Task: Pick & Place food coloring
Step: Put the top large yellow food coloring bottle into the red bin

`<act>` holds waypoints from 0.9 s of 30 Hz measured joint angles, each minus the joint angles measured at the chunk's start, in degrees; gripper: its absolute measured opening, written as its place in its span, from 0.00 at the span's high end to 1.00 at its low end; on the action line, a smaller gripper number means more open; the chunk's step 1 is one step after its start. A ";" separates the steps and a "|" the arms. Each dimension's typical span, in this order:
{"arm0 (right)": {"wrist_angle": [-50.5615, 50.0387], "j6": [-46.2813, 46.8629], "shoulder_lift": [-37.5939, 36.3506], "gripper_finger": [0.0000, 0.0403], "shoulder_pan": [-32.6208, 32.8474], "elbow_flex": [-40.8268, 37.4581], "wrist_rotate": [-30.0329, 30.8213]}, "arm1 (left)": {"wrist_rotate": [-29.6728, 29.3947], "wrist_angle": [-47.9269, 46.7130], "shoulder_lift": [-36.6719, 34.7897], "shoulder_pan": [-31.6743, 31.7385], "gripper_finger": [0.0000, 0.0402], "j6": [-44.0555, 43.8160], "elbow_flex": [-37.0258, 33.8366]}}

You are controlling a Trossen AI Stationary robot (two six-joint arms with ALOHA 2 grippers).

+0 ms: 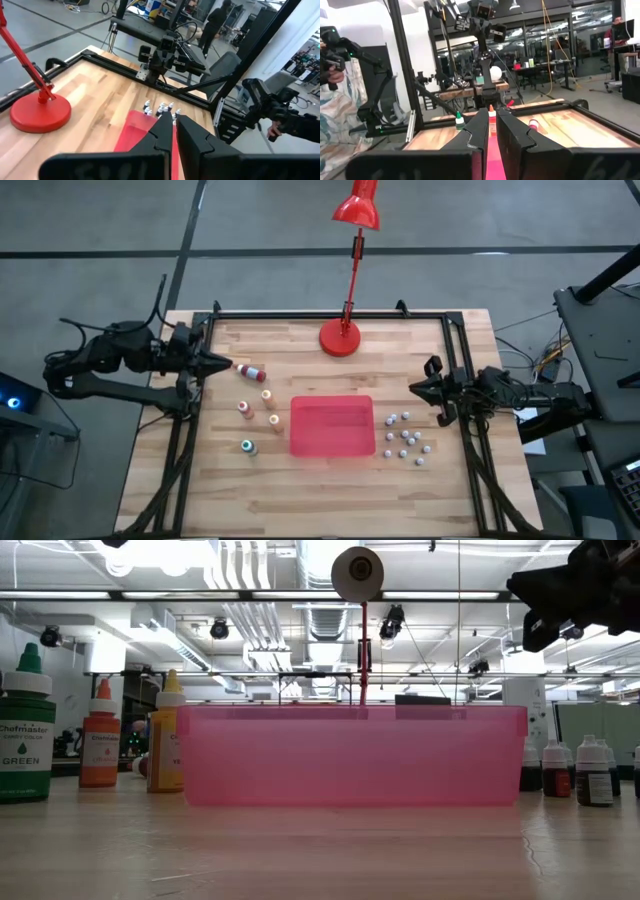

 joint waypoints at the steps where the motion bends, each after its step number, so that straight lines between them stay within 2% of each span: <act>1: 0.31 0.03 0.00 0.93 0.00 0.00 0.00 | 0.08 0.01 0.10 -0.01 1.00 -1.02 0.00; 15: 1.99 -0.02 -0.02 0.93 0.00 0.00 0.14 | 0.96 -0.05 0.74 -0.01 1.00 -5.58 0.00; 21: 1.99 0.01 -0.02 0.93 0.00 0.00 0.20 | -2.03 -0.05 0.86 0.01 1.00 -6.05 0.00; 27: 1.99 0.05 -0.02 0.93 0.00 0.00 0.39 | -3.04 -0.03 1.10 0.01 0.93 -5.80 0.00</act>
